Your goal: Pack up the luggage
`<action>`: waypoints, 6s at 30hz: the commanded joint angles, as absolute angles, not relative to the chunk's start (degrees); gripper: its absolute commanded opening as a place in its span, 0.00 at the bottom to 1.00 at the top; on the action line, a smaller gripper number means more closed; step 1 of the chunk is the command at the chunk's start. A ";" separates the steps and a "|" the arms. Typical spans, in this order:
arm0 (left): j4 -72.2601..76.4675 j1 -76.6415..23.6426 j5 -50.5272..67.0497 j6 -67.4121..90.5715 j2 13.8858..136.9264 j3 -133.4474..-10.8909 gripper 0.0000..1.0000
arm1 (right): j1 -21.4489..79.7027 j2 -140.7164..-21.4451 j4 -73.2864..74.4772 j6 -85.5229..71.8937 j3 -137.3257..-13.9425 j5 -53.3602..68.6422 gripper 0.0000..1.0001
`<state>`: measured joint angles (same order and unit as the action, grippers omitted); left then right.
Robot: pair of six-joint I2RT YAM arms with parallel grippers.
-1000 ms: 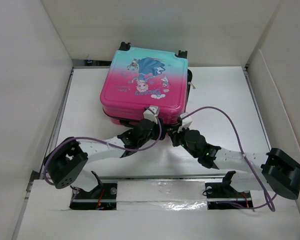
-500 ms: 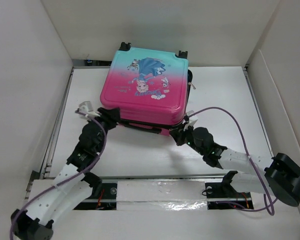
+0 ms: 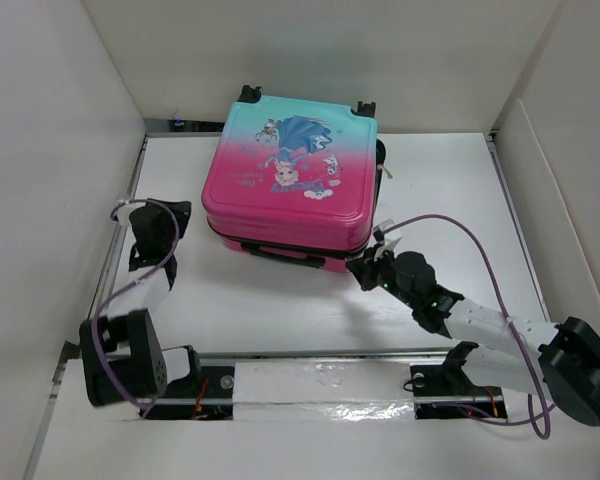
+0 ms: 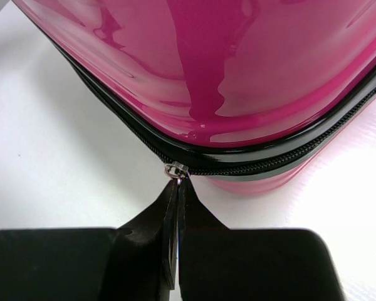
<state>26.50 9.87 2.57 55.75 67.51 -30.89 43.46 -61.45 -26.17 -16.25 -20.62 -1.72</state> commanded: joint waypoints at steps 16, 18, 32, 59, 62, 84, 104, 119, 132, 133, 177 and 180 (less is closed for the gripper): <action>45.69 -19.94 6.33 57.12 82.54 -31.74 0.31 | 53.25 -72.75 -21.98 -10.99 -38.30 0.26 0.00; 47.36 -23.02 5.72 57.83 81.39 -28.76 0.30 | 57.80 -79.08 -20.40 -9.32 -42.78 0.26 0.00; 40.70 -27.42 -2.02 57.04 62.41 -18.89 0.34 | 69.45 -83.17 -26.35 -10.71 -46.96 1.48 0.00; 14.95 -20.13 5.27 40.96 102.02 -82.68 0.86 | 29.00 -35.33 -0.79 -7.29 -19.95 22.68 0.00; 10.38 -19.60 5.45 40.08 109.76 -92.52 0.85 | 29.62 -35.86 -0.79 -7.03 -20.04 22.50 0.00; 16.34 -18.54 12.83 55.10 132.62 -113.82 0.73 | 32.43 -38.67 -2.11 -7.21 -19.86 21.62 0.00; 53.42 -10.03 10.28 58.08 109.27 -68.59 0.00 | 27.87 -42.96 -8.78 -7.74 -21.17 21.70 0.00; 59.69 -10.37 -6.59 55.38 67.88 -21.89 0.00 | 23.21 -70.56 -16.43 -2.90 -43.24 27.16 0.00; 28.21 -7.82 -18.72 46.14 47.20 -40.69 0.98 | 15.29 -73.12 -19.60 -5.19 -42.45 29.18 0.00; 28.30 -7.82 -17.68 45.79 46.59 -40.69 0.98 | 15.29 -73.47 -19.60 -5.19 -42.54 29.53 0.00; 47.29 -52.73 -14.41 30.32 90.26 -42.88 0.05 | 28.55 -50.72 -4.68 -5.71 -25.67 15.21 0.00; 47.11 -52.73 -14.33 30.15 92.37 -45.35 0.04 | 35.31 -48.43 -3.69 -8.16 -24.96 13.54 0.00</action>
<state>41.87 -55.05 -9.80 31.00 90.11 -40.53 29.32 -52.03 -5.80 -4.78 -24.88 9.52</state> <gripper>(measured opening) 0.049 0.015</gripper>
